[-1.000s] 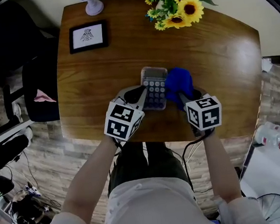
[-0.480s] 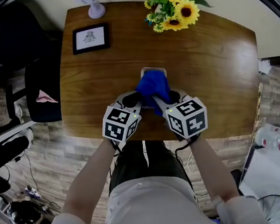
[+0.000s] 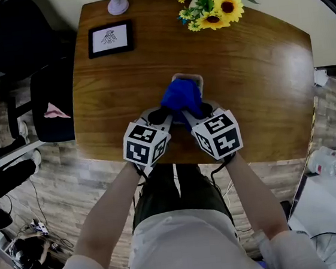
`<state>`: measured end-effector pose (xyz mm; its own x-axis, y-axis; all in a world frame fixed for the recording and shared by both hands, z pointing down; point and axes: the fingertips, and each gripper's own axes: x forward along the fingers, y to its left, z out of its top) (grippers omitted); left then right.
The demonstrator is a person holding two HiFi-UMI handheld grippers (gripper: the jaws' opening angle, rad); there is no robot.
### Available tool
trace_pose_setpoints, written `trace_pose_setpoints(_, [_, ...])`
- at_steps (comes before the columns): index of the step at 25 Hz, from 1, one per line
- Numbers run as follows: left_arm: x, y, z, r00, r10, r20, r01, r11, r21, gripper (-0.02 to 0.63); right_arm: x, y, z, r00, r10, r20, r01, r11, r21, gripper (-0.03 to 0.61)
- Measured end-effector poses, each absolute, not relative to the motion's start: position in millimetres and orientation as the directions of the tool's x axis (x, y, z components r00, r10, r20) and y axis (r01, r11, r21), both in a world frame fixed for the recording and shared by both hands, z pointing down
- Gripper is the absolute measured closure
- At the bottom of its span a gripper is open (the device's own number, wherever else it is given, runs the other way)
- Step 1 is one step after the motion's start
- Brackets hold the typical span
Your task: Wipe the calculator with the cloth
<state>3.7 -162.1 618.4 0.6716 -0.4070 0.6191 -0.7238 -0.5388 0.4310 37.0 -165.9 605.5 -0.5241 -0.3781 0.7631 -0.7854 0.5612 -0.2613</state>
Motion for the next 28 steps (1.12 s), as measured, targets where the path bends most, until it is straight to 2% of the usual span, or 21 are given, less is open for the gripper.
trace_pose_setpoints(7, [6.0,-162.1,619.2,0.668,-0.401,0.627,-0.719,-0.566,0.404,0.609,83.7,-157.4,610.7,-0.424,-0.399,0.813,-0.840,0.508,-0.189,0.485])
trace_pose_setpoints(11, [5.6,-161.9,619.6,0.666,-0.409,0.624,-0.726,-0.549,0.415,0.609,127.5,-150.5,617.1,-0.288,-0.395,0.872,-0.898,0.429,-0.102,0.486])
trace_pose_setpoints(15, [2.2,-161.4,620.6,0.655,-0.420,0.628,-0.736,-0.540,0.407,0.609,124.5,-147.0,593.9,-0.348,-0.451,0.822,-0.907,0.382,-0.175,0.485])
trace_pose_setpoints(20, [-3.5,-163.4,624.1,0.654,-0.404,0.640,-0.741,-0.512,0.434,0.611,55.8,-136.2,575.9,-0.498,-0.422,0.758,-0.820,0.513,-0.253,0.483])
trace_pose_setpoints(23, [-0.4,-162.7,620.7,0.671,-0.394,0.628,-0.731,-0.495,0.471,0.611,29.1,-132.1,586.5,-0.510,-0.382,0.771,-0.794,0.552,-0.253,0.483])
trace_pose_setpoints(28, [1.9,-164.3,619.5,0.682,-0.421,0.598,-0.726,-0.492,0.481,0.611,22.5,-137.4,599.6,-0.518,-0.376,0.768,-0.803,0.524,-0.285,0.483])
